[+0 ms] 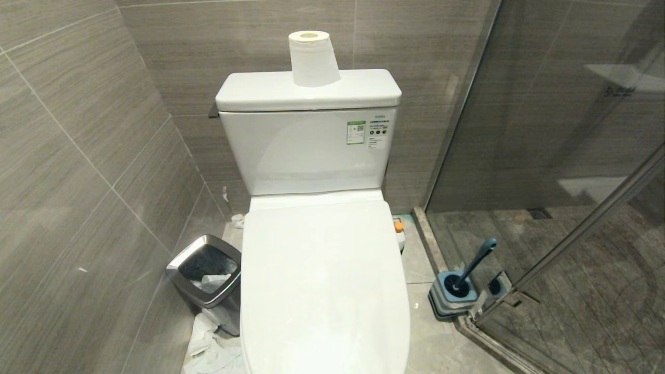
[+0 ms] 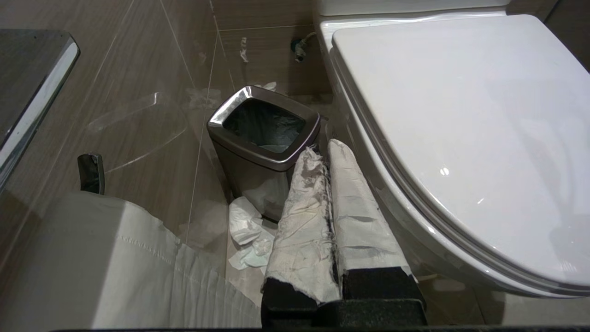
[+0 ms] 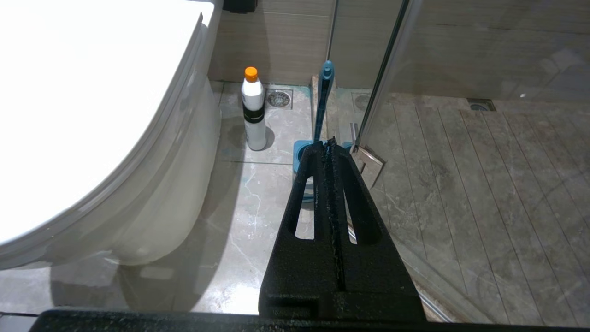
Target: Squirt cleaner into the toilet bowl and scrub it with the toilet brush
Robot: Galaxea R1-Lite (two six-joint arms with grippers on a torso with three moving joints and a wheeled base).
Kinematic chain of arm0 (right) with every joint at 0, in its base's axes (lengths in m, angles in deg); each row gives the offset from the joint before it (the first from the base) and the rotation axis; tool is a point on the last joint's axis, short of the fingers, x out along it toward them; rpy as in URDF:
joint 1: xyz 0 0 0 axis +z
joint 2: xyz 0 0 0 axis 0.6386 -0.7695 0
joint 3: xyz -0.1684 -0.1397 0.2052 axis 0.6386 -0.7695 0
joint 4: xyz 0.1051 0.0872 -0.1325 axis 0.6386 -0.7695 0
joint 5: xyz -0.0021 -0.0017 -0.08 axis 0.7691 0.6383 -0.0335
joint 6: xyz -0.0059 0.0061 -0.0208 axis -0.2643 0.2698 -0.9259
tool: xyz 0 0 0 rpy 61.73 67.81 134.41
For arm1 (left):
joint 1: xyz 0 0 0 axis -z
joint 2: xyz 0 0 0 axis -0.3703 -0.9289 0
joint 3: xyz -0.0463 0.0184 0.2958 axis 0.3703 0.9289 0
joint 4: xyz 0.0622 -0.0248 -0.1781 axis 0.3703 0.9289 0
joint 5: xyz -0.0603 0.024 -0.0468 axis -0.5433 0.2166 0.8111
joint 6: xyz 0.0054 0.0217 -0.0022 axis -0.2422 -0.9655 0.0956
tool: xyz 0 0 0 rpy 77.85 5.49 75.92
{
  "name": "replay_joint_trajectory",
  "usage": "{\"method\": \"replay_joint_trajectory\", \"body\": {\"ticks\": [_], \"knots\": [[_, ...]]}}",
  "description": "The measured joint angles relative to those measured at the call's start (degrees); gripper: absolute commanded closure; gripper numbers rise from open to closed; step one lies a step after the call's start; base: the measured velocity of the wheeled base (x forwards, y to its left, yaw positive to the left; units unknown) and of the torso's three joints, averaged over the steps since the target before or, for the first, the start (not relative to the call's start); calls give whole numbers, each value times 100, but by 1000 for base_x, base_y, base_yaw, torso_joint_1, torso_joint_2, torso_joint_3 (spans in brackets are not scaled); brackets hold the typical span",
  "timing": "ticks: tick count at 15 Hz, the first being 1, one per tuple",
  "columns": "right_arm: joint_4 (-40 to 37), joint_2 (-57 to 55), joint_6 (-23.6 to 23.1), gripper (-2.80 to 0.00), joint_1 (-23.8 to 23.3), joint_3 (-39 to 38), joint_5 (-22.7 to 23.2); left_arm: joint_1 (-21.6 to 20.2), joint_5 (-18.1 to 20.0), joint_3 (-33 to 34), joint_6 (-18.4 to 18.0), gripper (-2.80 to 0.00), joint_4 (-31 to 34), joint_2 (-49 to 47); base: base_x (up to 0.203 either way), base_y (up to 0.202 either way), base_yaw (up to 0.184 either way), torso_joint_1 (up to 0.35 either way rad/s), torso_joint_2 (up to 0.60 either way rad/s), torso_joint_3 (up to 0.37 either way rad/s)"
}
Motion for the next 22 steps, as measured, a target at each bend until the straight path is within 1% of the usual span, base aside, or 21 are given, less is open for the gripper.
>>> {"method": "replay_joint_trajectory", "body": {"ticks": [22], "knots": [[-3, 0, 2, 0, 0, 0, 0, 2, 0, 0, -1, 0, 2, 0, 0, 0, 0, 0, 0, 0]]}}
